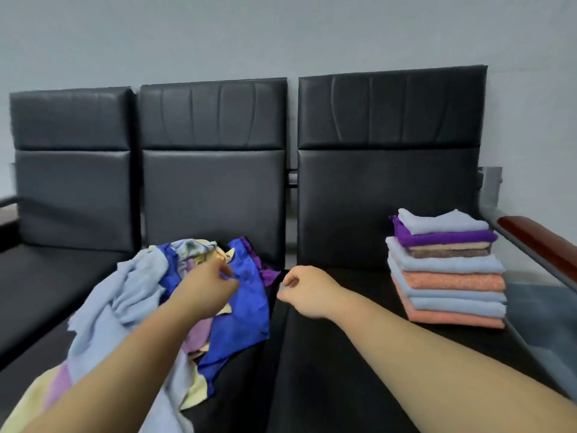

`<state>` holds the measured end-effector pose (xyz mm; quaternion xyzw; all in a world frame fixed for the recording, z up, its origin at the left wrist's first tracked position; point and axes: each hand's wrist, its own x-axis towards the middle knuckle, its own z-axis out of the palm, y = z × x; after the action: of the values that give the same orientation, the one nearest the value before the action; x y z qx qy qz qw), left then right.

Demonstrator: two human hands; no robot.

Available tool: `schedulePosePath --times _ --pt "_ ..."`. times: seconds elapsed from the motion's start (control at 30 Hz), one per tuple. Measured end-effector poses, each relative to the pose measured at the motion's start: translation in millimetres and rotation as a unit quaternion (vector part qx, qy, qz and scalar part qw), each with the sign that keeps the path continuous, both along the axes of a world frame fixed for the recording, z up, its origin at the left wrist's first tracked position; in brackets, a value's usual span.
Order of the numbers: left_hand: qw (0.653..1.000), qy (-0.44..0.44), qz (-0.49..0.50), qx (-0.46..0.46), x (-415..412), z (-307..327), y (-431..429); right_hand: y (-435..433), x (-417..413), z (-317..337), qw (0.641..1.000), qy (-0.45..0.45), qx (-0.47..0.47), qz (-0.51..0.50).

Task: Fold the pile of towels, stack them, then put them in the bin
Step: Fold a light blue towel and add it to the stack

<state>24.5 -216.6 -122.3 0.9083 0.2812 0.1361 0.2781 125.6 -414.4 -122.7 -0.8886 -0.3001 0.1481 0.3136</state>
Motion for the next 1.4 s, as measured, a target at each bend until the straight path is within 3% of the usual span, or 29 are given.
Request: schedulePosePath --times 0.23,0.37,0.57,0.7,0.77,0.83,0.9,1.07,1.13,1.27,1.4 --pt "0.976 0.045 0.184 0.112 -55.4 -7.3 108.1 127.2 -44.9 -18.2 0.996 0.025 -0.011 0.087" --pt "0.975 0.091 0.188 0.074 -61.3 -22.8 135.5 172.4 -57.1 -35.3 0.993 0.049 -0.033 0.103" --pt "0.975 0.051 0.176 0.122 -58.3 -20.4 154.1 202.9 -71.8 -46.0 0.982 0.112 -0.018 0.154" --pt "0.986 -0.053 0.157 0.036 -52.2 -4.9 148.6 200.3 -65.8 -48.3 0.963 0.223 0.018 0.147" --pt "0.976 -0.135 0.144 -0.089 -48.1 7.5 138.2 191.8 -59.5 -42.1 0.949 0.285 0.045 0.128" --pt "0.934 -0.220 0.092 -0.267 -41.7 19.5 121.4 179.1 -54.5 -32.9 0.941 0.308 0.059 0.128" --pt "0.892 -0.253 0.035 -0.373 -34.3 31.4 99.6 164.0 -52.1 -25.9 0.944 0.294 0.067 0.131" --pt "0.860 -0.266 -0.046 -0.432 -23.8 50.5 58.0 123.1 -45.4 -7.1 0.954 0.260 0.075 0.127" --pt "0.867 -0.259 -0.048 -0.423 -23.0 51.7 51.2 99.4 -38.0 11.3 0.950 0.272 0.066 0.140" --pt "0.924 -0.211 -0.033 -0.319 -20.6 38.7 41.7 53.4 -11.2 51.4 0.935 0.296 0.144 0.129" --pt "0.964 -0.082 -0.175 -0.184 -20.7 26.5 22.5 18.2 4.8 79.4 0.927 0.274 0.238 0.090"
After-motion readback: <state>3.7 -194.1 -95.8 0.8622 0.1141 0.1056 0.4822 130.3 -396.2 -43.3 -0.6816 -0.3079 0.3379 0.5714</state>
